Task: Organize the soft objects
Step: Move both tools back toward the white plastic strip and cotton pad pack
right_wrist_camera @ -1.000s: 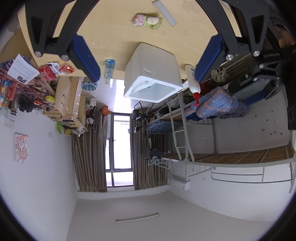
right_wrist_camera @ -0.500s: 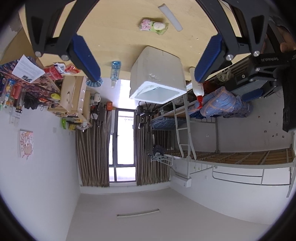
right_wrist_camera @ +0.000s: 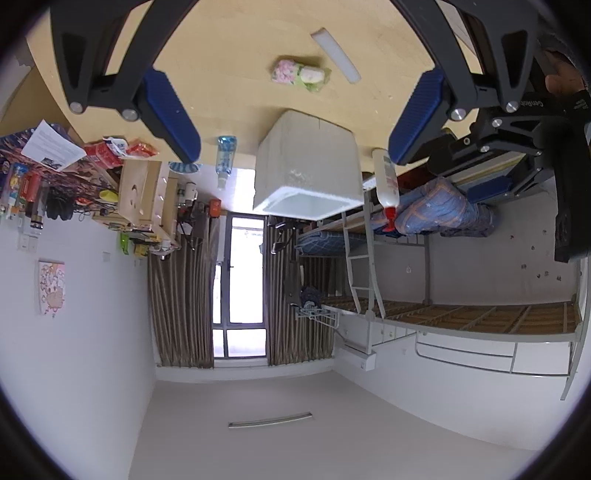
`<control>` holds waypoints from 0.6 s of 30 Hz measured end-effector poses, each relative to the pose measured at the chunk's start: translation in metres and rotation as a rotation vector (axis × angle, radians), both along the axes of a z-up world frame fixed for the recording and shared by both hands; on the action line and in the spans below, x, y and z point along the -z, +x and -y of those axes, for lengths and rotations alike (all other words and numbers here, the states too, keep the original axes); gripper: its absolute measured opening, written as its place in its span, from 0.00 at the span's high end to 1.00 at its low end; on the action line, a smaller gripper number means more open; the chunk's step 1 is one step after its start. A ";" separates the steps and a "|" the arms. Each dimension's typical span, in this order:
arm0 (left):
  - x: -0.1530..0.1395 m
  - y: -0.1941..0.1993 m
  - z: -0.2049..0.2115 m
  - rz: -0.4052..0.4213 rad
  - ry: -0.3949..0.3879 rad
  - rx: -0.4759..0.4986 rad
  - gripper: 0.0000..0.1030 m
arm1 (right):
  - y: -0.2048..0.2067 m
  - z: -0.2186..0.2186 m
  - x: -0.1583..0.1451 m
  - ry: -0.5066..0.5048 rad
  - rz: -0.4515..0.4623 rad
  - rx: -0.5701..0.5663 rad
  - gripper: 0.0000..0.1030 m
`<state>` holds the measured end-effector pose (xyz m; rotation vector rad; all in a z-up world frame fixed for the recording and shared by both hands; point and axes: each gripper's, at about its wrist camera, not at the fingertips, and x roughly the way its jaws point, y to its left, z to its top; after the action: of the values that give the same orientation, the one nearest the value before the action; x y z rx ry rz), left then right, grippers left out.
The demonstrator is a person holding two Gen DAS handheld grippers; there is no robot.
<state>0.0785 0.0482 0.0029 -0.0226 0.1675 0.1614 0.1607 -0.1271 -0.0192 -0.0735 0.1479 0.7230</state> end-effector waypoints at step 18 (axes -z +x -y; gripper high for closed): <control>0.055 0.008 0.004 -0.065 -0.016 0.003 0.01 | 0.006 0.013 0.057 -0.066 -0.056 0.048 0.00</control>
<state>0.0861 0.0439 -0.0521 -0.0332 0.2337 0.1583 0.1671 -0.1400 -0.0758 -0.1120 0.2265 0.6729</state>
